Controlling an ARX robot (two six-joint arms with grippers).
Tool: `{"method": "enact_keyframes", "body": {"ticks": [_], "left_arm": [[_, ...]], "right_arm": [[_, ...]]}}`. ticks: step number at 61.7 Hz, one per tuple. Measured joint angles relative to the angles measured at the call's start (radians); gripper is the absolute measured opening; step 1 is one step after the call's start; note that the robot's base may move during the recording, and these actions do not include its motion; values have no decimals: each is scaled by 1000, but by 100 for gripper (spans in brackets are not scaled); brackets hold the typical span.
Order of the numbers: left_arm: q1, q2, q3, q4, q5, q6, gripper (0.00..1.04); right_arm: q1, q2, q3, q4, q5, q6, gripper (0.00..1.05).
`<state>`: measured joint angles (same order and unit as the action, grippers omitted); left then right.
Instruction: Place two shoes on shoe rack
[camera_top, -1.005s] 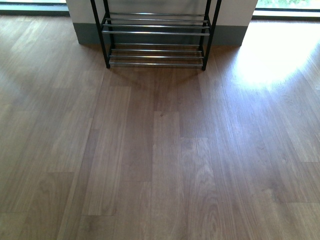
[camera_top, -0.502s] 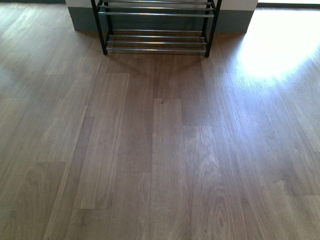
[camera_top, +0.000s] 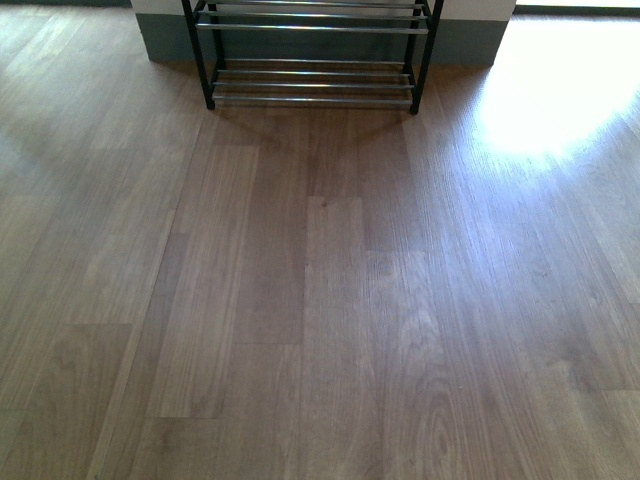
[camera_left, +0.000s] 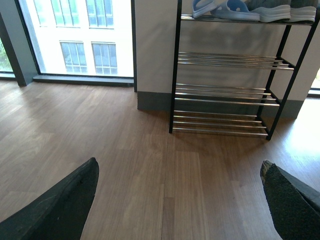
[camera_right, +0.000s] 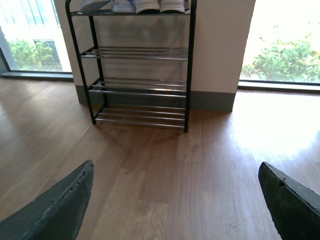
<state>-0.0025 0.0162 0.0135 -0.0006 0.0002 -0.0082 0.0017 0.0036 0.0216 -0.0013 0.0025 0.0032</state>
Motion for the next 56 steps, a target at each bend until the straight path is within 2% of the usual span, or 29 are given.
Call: {"method": "enact_keyframes", "body": {"ticks": [56], "left_arm": [[0,0,0,0,0,0,95]], "right_arm": [[0,0,0,0,0,0,96]]}}
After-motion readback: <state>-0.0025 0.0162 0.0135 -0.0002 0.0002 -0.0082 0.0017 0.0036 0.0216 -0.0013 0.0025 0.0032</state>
